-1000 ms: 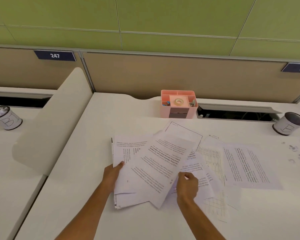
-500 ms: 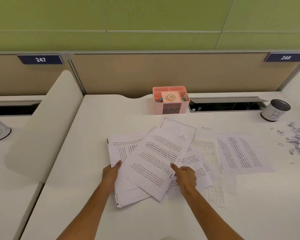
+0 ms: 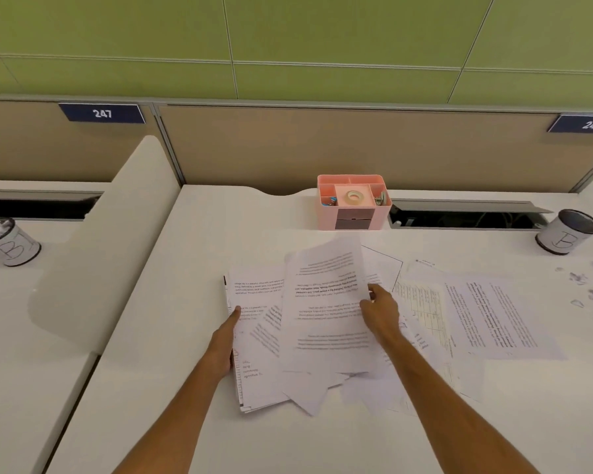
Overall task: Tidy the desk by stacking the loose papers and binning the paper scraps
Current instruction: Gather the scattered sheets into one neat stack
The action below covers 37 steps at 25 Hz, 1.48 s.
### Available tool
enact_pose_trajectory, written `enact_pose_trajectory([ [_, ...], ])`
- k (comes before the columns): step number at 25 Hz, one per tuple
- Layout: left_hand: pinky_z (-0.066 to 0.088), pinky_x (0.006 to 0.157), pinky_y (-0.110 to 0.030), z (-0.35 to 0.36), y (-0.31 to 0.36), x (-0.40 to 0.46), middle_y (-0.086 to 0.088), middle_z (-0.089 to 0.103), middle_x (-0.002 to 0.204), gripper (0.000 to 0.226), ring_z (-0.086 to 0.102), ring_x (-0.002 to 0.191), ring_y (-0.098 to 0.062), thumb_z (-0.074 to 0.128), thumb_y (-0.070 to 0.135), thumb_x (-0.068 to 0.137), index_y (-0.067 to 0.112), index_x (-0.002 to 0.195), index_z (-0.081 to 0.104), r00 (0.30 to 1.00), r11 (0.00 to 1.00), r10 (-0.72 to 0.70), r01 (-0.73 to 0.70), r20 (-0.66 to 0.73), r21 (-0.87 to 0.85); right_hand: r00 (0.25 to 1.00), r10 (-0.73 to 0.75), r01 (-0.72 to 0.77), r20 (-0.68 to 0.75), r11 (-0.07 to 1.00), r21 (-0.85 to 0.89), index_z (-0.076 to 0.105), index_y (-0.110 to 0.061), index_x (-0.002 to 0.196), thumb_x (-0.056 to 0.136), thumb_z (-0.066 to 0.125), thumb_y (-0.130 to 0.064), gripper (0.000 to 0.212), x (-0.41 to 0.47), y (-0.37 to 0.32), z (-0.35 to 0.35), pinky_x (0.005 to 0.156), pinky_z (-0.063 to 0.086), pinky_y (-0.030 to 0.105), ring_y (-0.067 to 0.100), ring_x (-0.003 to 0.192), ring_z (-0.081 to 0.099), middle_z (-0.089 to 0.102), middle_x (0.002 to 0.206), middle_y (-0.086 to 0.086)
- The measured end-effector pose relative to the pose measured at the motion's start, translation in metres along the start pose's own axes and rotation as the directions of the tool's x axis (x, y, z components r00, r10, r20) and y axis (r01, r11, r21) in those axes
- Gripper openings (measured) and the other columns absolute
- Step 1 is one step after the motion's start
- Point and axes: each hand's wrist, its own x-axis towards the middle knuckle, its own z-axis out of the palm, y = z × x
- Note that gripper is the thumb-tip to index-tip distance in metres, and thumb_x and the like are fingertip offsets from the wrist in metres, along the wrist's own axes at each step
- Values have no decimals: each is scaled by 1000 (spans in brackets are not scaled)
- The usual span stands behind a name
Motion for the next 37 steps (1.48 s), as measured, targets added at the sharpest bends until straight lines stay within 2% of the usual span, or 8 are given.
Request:
enact_pose_trajectory([
  [7, 52, 93, -55, -7, 0, -1, -18, 70, 115, 39, 68, 103, -38, 68, 2, 85, 4, 124, 61, 997, 985, -13, -2, 82, 171, 983, -174, 181, 55, 969, -168, 62, -7, 120, 96, 47, -6, 29, 42, -29, 22, 81, 52, 34, 26, 93, 64, 68, 115, 9],
  [13, 57, 82, -47, 1, -6, -2, -14, 74, 104, 25, 71, 94, -34, 61, 3, 90, 7, 114, 66, 996, 987, 65, -56, -56, 148, 974, 168, -162, -151, 985, 54, 64, -7, 84, 86, 45, 0, 21, 36, -18, 28, 61, 48, 29, 24, 68, 58, 64, 76, 5],
  [16, 57, 81, -48, 3, -4, -1, -16, 74, 100, 26, 70, 93, -37, 60, 19, 93, 5, 114, 67, 996, 994, 49, -41, -78, 104, 978, 185, -184, -91, 983, 23, 52, -14, 64, 85, 46, 4, 28, 15, -5, 33, 49, 34, 23, 19, 57, 50, 54, 61, 0],
  [20, 52, 95, -50, 3, 2, 0, -14, 73, 108, 35, 67, 105, -36, 67, 40, 88, 14, 112, 69, 999, 1000, -28, 28, -18, 14, 997, 67, -64, 38, 995, -77, 57, -1, 73, 85, 50, 1, 14, -8, 10, 57, 57, 39, 27, 23, 66, 53, 56, 67, 4],
  [24, 52, 92, -53, 2, 1, 2, -18, 71, 111, 41, 68, 102, -37, 72, 16, 84, 3, 122, 63, 998, 994, -31, 25, 53, 110, 959, -78, 134, 273, 972, -192, 59, -15, 90, 92, 58, -17, 3, -20, 6, 63, 64, 38, 25, 21, 79, 56, 55, 78, -2],
  [30, 55, 84, -55, -18, 10, -3, -17, 72, 109, 36, 69, 99, -37, 71, 8, 85, 3, 119, 63, 996, 975, 79, -85, 35, 204, 995, -64, 17, -72, 851, -525, 38, -10, 143, 85, 61, -54, 77, 14, 44, 1, 104, 37, 46, 31, 132, 40, 42, 147, 11],
  [33, 53, 86, -60, -28, 8, -2, -19, 70, 112, 39, 68, 100, -39, 70, 7, 86, 2, 123, 61, 993, 972, 122, -117, -8, 205, 993, 94, -117, -70, 749, -652, 27, -8, 146, 71, 61, -74, 106, 23, 64, -19, 103, 36, 48, 32, 134, 37, 38, 146, 13],
  [37, 54, 84, -57, -29, 3, -7, -20, 69, 113, 39, 67, 100, -39, 68, 7, 87, 2, 125, 59, 986, 971, 164, -153, -42, 182, 993, 62, -113, -98, 710, -695, 38, -9, 136, 65, 66, -75, 101, 23, 69, -18, 95, 43, 44, 31, 121, 47, 49, 131, 12],
])
